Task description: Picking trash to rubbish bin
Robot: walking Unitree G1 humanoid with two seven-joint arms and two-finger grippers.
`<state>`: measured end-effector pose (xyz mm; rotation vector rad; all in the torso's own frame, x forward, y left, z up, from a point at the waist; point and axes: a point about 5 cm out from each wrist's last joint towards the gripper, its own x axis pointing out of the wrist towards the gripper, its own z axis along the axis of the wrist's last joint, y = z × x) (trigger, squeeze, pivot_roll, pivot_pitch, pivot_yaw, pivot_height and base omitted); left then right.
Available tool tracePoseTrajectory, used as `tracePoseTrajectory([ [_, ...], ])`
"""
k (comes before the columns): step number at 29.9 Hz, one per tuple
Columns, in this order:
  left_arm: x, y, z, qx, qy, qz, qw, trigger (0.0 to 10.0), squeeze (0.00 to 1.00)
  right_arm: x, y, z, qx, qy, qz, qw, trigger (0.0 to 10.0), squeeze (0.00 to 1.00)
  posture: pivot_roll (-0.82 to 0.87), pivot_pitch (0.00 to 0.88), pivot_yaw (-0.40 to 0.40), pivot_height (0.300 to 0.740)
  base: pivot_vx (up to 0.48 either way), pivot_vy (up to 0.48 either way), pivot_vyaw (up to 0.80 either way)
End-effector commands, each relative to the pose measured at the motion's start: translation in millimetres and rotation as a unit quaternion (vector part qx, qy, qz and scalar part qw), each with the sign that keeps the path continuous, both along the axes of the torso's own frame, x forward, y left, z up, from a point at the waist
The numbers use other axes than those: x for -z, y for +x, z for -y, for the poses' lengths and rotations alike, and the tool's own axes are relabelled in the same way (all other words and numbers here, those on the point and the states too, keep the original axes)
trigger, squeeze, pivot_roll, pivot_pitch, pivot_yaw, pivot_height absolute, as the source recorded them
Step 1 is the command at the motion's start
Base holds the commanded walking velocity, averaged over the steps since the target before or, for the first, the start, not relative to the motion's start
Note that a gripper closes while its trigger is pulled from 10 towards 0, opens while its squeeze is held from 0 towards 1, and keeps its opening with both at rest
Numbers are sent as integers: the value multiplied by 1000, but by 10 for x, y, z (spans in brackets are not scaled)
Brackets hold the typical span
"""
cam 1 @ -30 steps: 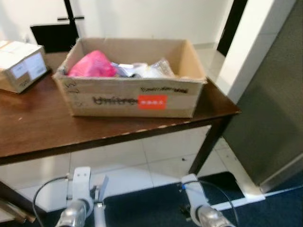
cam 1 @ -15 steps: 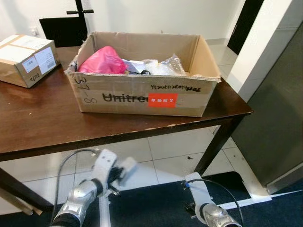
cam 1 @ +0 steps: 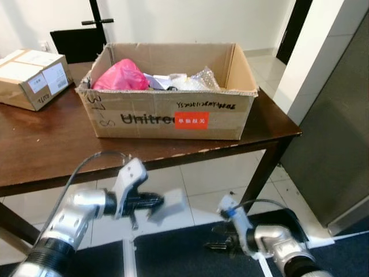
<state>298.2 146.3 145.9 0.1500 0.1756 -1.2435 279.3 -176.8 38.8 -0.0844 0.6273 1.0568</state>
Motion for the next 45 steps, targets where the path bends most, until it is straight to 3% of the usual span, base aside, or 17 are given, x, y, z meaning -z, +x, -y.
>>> tracePoseTrajectory([
  [1,-306,69,66,10,-44,39,998,10000,0,-315,182,-70,-11,40,46,998,10000,0,-89,72,33,740,0,0,0],
  [2,-306,69,66,10,-44,39,998,10000,0,-315,182,-70,-11,40,46,998,10000,0,-89,72,33,740,0,0,0],
  [3,-514,141,104,8,-74,67,995,10000,0,-505,278,-114,-19,51,78,995,10000,0,-91,70,33,740,0,0,0],
  [4,-514,141,104,8,-74,67,995,10000,0,-505,278,-114,-19,51,78,995,10000,0,-91,70,33,740,0,0,0],
  [6,-779,197,119,-2,-105,90,990,10000,0,-750,354,-176,-43,72,115,990,10000,0,-89,69,32,740,0,0,0],
  [8,-858,219,115,-9,-112,101,988,10000,0,-847,378,-205,-46,84,129,987,10000,0,-90,71,34,740,0,0,0],
  [11,-882,258,120,-25,-108,108,988,10000,0,-975,393,-267,-47,100,145,983,10000,0,-91,74,36,740,0,0,0],
  [17,-830,275,135,-47,-94,118,987,10000,0,-984,329,-306,-58,96,138,984,10000,0,-88,79,32,740,0,0,0],
  [20,-1005,312,132,-49,-128,133,982,10000,0,-1125,314,-365,-73,119,146,979,10000,0,-83,78,24,740,0,0,0],
  [26,-1225,323,152,-29,-149,151,977,10000,0,-1395,355,-428,-82,149,179,969,10000,0,-83,79,21,740,0,0,0],
  [29,-1392,450,130,-61,-151,189,968,10000,0,-1646,447,-439,-66,164,220,959,10000,0,-87,84,22,740,0,0,0],
  [33,-1439,497,120,-75,-155,199,965,10000,0,-1707,463,-440,-63,167,230,957,10000,0,-88,88,21,740,0,0,0],
  [34,-1580,652,65,-137,-155,239,949,10000,0,-1823,520,-442,-47,167,255,951,10000,0,-90,95,21,740,0,0,0],
  [35,-1646,719,38,-168,-152,257,940,10000,0,-1866,548,-444,-38,164,266,949,10000,0,-90,96,21,740,0,0,0],
  [40,-1771,830,-15,-221,-136,288,922,10000,0,-1940,606,-452,-18,158,285,945,10000,0,-89,98,19,740,0,0,0],
  [45,-1958,990,-97,-302,-99,323,891,10000,0,-2114,680,-539,6,158,320,934,10000,0,-89,102,18,740,0,0,0],
])
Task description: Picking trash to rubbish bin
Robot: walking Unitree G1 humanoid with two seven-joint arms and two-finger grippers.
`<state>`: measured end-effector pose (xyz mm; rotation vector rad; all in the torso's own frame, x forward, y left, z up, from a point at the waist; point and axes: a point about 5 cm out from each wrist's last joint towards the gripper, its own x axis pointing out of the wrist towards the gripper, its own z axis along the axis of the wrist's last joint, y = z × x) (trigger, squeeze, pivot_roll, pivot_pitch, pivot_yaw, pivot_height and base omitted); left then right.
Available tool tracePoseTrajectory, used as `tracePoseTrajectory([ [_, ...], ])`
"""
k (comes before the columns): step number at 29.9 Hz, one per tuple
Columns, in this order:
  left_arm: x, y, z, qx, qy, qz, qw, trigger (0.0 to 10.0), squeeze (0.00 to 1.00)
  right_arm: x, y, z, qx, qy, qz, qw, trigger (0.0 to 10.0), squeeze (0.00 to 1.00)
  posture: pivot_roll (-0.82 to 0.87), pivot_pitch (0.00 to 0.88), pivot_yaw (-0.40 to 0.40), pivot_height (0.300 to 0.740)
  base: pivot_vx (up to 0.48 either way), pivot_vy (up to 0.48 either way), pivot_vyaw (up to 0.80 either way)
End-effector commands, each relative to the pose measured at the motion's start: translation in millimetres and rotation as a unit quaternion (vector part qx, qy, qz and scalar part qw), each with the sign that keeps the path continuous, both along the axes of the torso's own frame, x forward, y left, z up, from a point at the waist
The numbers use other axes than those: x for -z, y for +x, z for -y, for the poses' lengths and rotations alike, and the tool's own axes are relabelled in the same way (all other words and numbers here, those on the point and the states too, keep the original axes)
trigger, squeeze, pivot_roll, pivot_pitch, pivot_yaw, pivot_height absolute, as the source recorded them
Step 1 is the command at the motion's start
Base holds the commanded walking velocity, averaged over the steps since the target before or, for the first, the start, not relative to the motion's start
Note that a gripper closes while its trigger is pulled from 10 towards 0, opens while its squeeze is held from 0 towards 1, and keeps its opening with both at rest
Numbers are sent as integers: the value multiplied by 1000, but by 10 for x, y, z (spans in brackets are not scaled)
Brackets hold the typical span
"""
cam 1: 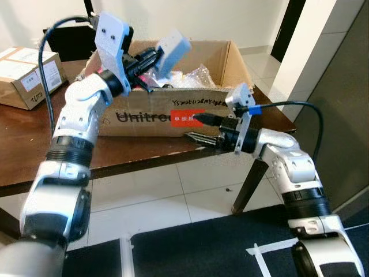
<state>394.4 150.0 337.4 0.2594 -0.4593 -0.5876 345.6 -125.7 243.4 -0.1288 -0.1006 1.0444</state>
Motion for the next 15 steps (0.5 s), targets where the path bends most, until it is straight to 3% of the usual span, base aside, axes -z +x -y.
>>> tracePoseTrajectory([
  [1,-43,29,-59,-30,11,8,999,10000,0,-68,17,-28,5,5,16,1000,10000,0,-89,102,18,740,0,0,0],
  [5,21,160,-83,-104,60,-2,993,10000,0,-186,44,-153,20,11,43,999,10000,0,-87,107,17,740,0,0,0],
  [10,164,234,-56,-142,99,-23,985,10000,0,-239,48,-247,37,24,60,997,10000,0,-88,112,25,740,0,0,0],
  [15,227,274,-52,-163,97,-45,981,10000,0,-243,43,-307,53,31,66,996,10000,0,-91,120,35,740,0,0,0],
])
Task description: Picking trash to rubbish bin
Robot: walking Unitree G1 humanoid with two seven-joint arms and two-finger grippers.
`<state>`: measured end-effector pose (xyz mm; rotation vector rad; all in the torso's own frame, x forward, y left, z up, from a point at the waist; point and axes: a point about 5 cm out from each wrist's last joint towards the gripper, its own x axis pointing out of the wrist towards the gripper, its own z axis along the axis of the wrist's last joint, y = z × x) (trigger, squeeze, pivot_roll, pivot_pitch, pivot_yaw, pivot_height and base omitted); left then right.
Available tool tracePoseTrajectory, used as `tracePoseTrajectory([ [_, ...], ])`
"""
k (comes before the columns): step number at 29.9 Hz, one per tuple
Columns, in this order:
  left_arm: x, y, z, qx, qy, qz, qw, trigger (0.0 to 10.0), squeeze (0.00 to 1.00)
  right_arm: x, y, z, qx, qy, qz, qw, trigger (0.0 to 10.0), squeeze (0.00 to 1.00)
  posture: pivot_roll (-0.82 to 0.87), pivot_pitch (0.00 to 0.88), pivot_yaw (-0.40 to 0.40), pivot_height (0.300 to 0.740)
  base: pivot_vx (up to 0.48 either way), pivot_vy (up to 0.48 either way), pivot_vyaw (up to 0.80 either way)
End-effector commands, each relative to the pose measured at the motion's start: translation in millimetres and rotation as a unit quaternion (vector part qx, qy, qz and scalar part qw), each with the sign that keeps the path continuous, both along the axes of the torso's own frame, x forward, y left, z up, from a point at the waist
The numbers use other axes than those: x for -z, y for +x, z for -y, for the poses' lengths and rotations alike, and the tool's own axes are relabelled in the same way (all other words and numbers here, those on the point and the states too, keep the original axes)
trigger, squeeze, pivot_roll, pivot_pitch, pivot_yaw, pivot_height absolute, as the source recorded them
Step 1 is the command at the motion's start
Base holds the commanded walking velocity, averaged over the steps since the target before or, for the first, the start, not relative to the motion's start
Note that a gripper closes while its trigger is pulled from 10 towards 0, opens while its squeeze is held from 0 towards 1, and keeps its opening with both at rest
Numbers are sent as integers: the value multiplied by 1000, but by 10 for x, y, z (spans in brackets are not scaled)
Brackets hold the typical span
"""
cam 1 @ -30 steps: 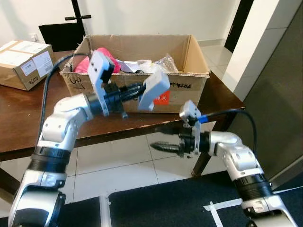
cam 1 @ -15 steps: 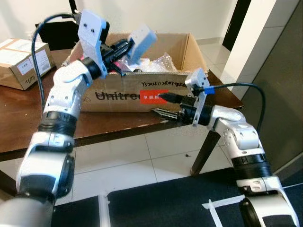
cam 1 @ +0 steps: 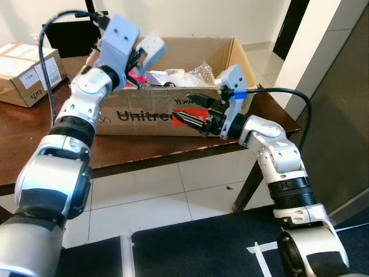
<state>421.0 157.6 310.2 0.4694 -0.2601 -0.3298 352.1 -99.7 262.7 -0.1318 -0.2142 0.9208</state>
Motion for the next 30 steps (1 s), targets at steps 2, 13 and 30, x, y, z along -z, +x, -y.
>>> tracePoseTrajectory([
  [2,-21,20,31,-11,4,-6,1000,10000,0,-43,-32,-65,-2,3,15,1000,10000,0,-94,123,39,740,0,0,0],
  [13,-20,50,147,-1,-47,-35,998,10000,1000,0,-99,-104,-1,1,14,1000,10000,0,-107,127,56,740,0,0,0],
  [30,-119,45,105,11,-82,-34,996,10000,1000,1,-117,-82,-2,-5,14,1000,10000,0,-98,123,45,740,0,0,0],
])
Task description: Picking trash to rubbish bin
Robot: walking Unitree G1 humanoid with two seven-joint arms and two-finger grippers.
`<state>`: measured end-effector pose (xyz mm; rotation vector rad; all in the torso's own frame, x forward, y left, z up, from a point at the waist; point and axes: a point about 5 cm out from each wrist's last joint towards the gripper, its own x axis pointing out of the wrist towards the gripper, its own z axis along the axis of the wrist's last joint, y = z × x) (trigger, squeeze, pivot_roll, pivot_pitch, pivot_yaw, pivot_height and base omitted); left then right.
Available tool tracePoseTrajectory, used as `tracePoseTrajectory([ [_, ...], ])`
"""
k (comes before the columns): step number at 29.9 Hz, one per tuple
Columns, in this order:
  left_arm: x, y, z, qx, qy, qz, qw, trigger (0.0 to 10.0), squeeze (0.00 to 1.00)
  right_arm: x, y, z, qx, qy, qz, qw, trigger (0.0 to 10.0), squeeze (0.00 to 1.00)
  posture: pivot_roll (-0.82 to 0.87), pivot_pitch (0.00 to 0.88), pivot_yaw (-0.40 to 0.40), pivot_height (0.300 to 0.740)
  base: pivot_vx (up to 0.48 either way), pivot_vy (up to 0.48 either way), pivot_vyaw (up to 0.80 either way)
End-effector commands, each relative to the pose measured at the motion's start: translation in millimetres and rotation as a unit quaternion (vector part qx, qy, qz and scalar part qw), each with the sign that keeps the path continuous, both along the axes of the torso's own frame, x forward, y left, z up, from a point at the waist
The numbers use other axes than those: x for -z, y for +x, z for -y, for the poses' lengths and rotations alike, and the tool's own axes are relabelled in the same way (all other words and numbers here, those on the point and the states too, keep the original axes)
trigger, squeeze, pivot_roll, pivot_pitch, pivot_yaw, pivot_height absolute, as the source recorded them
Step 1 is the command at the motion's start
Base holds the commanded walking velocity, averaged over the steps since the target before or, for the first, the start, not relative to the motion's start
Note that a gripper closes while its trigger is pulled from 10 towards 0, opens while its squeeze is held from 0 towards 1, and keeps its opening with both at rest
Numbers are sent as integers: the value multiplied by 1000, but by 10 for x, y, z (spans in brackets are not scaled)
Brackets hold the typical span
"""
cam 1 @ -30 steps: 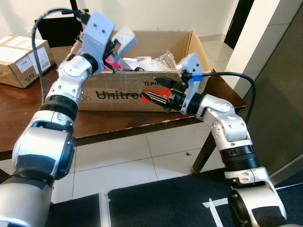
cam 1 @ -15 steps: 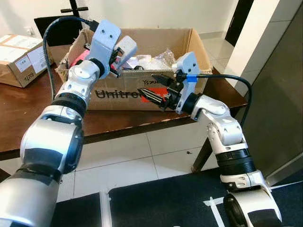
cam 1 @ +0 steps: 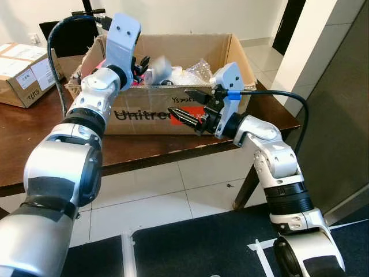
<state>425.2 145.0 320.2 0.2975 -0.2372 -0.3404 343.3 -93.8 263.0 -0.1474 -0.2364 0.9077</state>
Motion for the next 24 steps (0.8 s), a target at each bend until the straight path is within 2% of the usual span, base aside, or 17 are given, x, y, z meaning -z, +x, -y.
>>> tracePoseTrajectory([
  [1,-19,2,-21,0,-1,-7,1000,10000,1000,4,-28,-23,-8,-4,1,1000,10000,0,-98,123,45,740,0,0,0],
  [2,22,9,-43,-8,11,-21,1000,10000,0,14,-29,-26,-9,-7,0,1000,10000,0,-98,123,43,740,0,0,0],
  [6,112,19,-78,-19,36,-49,998,10000,0,18,-30,-29,-12,-12,0,1000,10000,0,-99,123,42,740,0,0,0],
  [10,108,16,-83,-10,25,-56,998,10000,0,10,-29,-30,-12,-13,0,1000,10000,0,-100,124,39,740,0,0,0],
  [11,51,5,-66,18,-9,-53,998,10000,0,-2,-26,-29,-12,-12,1,1000,10000,0,-100,124,39,740,0,0,0],
  [12,51,5,-66,18,-9,-53,998,10000,0,-2,-26,-29,-12,-12,1,1000,10000,0,-100,124,39,740,0,0,0],
  [13,-28,-13,-50,54,-47,-44,996,10000,0,-16,-25,-26,-12,-9,2,1000,10000,0,-100,124,39,740,0,0,0],
  [14,-145,-41,-44,102,-105,-33,989,10000,0,-41,-27,-16,-13,1,2,1000,10000,0,-104,124,41,740,0,0,0],
  [15,-145,-41,-44,102,-105,-33,989,10000,0,-41,-27,-16,-13,1,2,1000,10000,0,-104,124,41,740,0,0,0],
  [16,-326,-108,-54,195,-189,-16,962,10000,0,-70,-38,10,-18,14,0,1000,10000,0,-104,121,42,740,0,0,0],
  [17,-326,-108,-54,195,-189,-16,962,10000,0,-70,-38,10,-18,14,0,1000,10000,0,-104,121,42,740,0,0,0],
  [19,-393,-161,-54,262,-216,-13,940,10000,0,-69,-49,32,-24,14,-2,1000,10000,0,-103,119,40,740,0,0,0],
  [20,-393,-161,-54,262,-216,-13,940,10000,0,-69,-49,32,-24,14,-2,1000,10000,0,-103,119,40,740,0,0,0],
  [22,-297,-245,-34,357,-160,-36,920,10000,0,-3,-113,53,-54,-4,-12,998,10000,0,-98,116,35,740,0,0,0],
  [23,-297,-245,-34,357,-160,-36,920,10000,0,-3,-113,53,-54,-4,-12,998,10000,0,-98,116,35,740,0,0,0],
  [24,-212,-286,-44,395,-131,-54,908,10000,0,26,-155,55,-73,-10,-17,997,10000,0,-98,116,35,740,0,0,0],
])
